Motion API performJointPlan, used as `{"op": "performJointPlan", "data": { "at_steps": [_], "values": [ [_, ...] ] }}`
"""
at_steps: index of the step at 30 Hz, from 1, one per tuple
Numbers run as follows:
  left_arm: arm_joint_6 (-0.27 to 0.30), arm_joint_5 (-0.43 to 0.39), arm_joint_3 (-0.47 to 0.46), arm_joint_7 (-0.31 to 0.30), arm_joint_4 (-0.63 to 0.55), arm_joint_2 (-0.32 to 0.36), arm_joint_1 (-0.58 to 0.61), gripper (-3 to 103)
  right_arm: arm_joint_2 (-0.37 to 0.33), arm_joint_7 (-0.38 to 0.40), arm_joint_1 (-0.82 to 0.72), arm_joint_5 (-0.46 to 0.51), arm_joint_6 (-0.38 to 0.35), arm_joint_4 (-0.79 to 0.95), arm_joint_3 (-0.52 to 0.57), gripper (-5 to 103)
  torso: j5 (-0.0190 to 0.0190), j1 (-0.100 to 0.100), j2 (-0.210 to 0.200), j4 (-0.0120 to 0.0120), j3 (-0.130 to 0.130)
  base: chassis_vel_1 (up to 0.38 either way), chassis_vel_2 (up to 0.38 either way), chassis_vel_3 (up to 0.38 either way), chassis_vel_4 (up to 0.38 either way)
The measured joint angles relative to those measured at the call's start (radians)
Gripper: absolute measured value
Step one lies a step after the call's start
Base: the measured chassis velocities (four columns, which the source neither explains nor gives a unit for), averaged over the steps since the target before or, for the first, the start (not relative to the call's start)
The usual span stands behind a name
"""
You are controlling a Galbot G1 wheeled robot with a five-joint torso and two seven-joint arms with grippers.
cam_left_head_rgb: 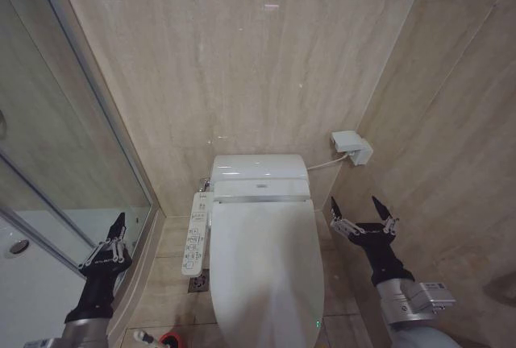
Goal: Open the toilet lid, clean the toilet bowl with a toilet brush, close the toilet lid, and flush.
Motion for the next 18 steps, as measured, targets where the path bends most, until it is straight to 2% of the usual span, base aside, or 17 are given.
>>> {"op": "performJointPlan", "data": {
  "at_steps": [9, 10, 17, 18],
  "values": [
    [-0.005, 0.043, 0.009, -0.014, -0.016, -0.038, 0.036, 0, 0.000, 0.000, 0.000, 0.000, 0.000, 0.000, 0.000, 100, 0.0001, 0.000, 0.000, 0.0001, 0.000, 0.000, 0.000, 0.000, 0.000],
    [-0.005, 0.048, 0.017, -0.014, -0.011, -0.032, 0.036, 21, 0.000, 0.000, 0.000, 0.000, 0.000, 0.000, 0.000, 100, 0.0000, 0.000, 0.000, 0.0001, 0.000, 0.000, 0.000, 0.000, 0.000],
    [-0.035, 0.070, 0.020, 0.004, 0.004, 0.018, 0.053, 21, 0.000, 0.000, 0.000, 0.000, 0.000, 0.000, 0.000, 100, 0.0000, 0.000, 0.000, 0.0000, 0.000, 0.000, 0.000, 0.000, 0.000],
    [-0.035, 0.067, 0.020, 0.002, 0.000, 0.027, 0.060, 48, 0.000, 0.000, 0.000, 0.000, 0.000, 0.000, 0.000, 100, 0.0000, 0.000, 0.000, 0.0000, 0.000, 0.000, 0.000, 0.000, 0.000]
  ]
}}
